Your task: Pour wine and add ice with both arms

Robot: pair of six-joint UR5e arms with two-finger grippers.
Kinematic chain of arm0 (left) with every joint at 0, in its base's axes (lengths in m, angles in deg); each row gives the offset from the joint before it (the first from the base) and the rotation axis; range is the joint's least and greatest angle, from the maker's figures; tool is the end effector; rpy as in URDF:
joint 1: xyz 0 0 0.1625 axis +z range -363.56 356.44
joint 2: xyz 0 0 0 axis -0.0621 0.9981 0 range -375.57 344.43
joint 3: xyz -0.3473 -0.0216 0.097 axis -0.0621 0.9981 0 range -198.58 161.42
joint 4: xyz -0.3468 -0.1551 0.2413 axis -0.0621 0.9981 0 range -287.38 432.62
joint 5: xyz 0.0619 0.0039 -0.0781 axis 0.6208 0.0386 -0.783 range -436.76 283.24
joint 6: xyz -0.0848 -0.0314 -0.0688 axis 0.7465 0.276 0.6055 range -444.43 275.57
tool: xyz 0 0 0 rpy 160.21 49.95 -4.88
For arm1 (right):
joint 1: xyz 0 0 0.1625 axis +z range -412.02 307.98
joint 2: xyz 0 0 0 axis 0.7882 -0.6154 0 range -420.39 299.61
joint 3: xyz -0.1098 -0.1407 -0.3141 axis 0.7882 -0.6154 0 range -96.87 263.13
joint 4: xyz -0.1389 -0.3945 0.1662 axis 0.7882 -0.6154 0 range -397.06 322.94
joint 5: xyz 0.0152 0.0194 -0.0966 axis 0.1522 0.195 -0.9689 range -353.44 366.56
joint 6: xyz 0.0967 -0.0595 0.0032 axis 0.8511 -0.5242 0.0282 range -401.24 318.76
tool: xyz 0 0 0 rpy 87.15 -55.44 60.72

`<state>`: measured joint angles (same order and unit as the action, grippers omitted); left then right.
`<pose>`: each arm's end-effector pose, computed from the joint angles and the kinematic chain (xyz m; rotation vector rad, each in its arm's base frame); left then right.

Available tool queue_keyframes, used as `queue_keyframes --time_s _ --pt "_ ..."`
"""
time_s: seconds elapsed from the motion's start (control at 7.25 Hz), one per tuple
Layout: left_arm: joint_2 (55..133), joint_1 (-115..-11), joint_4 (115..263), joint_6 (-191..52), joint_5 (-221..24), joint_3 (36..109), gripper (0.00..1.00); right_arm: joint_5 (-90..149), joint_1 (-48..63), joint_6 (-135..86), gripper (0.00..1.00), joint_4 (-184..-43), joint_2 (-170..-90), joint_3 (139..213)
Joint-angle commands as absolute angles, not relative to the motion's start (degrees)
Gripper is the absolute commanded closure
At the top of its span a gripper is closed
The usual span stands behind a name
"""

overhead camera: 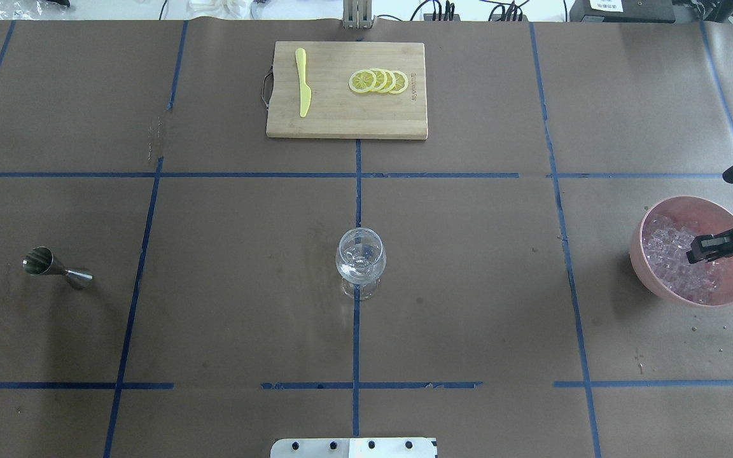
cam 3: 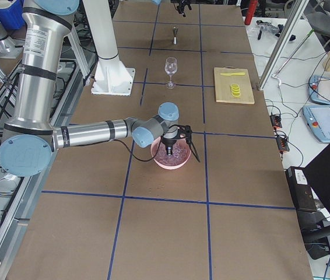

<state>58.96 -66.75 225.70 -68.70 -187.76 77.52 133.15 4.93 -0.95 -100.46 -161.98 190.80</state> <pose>0.1305 -0.4633 0.5630 0.7436 0.6551 0.3491 -0.2111 -0.4449 0.4939 0.0707 -0.8259 -0.0631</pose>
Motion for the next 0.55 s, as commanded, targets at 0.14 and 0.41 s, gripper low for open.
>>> queue_keyframes --time_s 0.14,0.41 --pt "59.0 -66.8 227.5 -68.6 -187.8 77.4 0.00 140.7 11.1 12.0 1.00 -100.5 -155.3 194.8" --pt "58.9 -66.8 231.4 -63.8 -187.6 76.9 0.00 140.4 9.3 36.3 1.00 -100.6 -142.2 195.1"
